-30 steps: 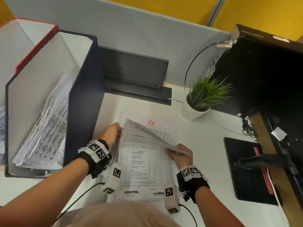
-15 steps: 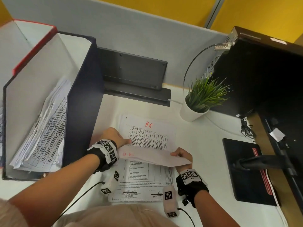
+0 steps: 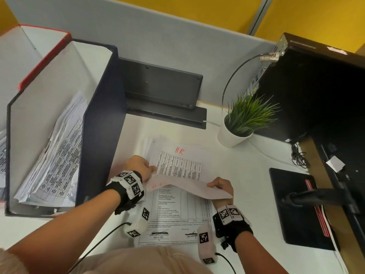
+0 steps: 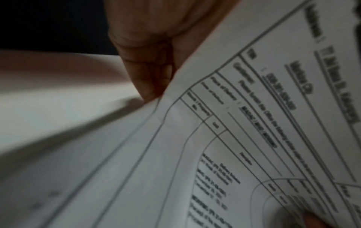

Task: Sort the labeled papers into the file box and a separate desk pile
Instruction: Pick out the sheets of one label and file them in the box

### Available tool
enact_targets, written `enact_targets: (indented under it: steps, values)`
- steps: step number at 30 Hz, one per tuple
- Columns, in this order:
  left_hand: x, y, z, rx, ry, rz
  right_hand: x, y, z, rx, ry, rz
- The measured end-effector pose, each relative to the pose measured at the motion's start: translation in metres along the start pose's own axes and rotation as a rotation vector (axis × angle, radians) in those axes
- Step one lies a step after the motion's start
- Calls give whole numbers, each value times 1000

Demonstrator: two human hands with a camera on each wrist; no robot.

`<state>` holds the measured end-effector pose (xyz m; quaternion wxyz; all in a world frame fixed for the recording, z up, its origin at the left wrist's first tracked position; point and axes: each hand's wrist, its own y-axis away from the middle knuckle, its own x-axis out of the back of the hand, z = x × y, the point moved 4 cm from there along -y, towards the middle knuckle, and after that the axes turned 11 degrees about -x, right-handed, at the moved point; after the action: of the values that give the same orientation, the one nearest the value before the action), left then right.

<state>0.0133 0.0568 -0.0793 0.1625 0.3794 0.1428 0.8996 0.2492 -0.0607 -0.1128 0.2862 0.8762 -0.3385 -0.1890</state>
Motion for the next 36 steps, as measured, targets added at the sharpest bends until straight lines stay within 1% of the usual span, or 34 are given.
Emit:
enact_targets:
  steps: [1, 2, 3, 6, 7, 9, 11, 13, 15, 16, 18, 19, 21, 22, 24, 26, 28, 32, 34, 36]
  values:
    - [0, 0, -1, -40, 48, 21, 3, -3, 0, -24, -48, 12]
    - [0, 1, -3, -73, 100, 52, 6, -5, 0, -15, -65, 28]
    - [2, 3, -5, -109, 148, 86, 10, -5, -2, 24, -27, 47]
    - [4, 8, -9, -176, 247, 128, 12, 0, -9, 213, 375, 123]
    - [5, 10, -9, -173, 301, 126, 10, 2, -11, 238, 441, 141]
    - [3, 14, -12, -134, 393, 95, 9, 2, -14, 253, 383, 122]
    - [1, 16, -10, -110, 463, 39, 4, 4, -16, 243, 299, 46]
    - [-2, 17, -5, -100, 555, -4, -1, 5, -14, 186, 333, 0]
    - [-1, 17, 2, -97, 620, -19, -1, 6, -15, 168, 412, 18]
    - [1, 16, 5, -108, 610, -15, -1, 5, -15, 173, 467, 32]
    - [7, 10, 5, -119, 515, 36, -1, 6, -16, 232, 566, 26]
    - [10, 6, 1, -94, 462, 77, 1, 5, -14, 261, 572, 28]
    - [17, -2, -10, -6, 352, 164, 6, 3, -9, 270, 531, 46]
    - [18, -5, -15, 29, 270, 169, 8, 3, -7, 260, 504, 59]
    - [17, -9, -24, 86, 151, 95, 11, 1, -3, 237, 423, 72]
    - [15, -8, -28, 132, 133, 47, 11, 0, -2, 241, 415, 64]
    - [14, -8, -25, 122, 106, 64, 10, 1, -2, 264, 455, 43]
    - [14, -6, -15, 35, -44, 111, 9, 2, -2, 262, 463, 28]
    - [14, -5, -12, 0, -73, 118, 7, 4, -3, 264, 479, 22]
    - [13, -4, -9, -40, -105, 109, 5, 5, -6, 296, 541, 31]
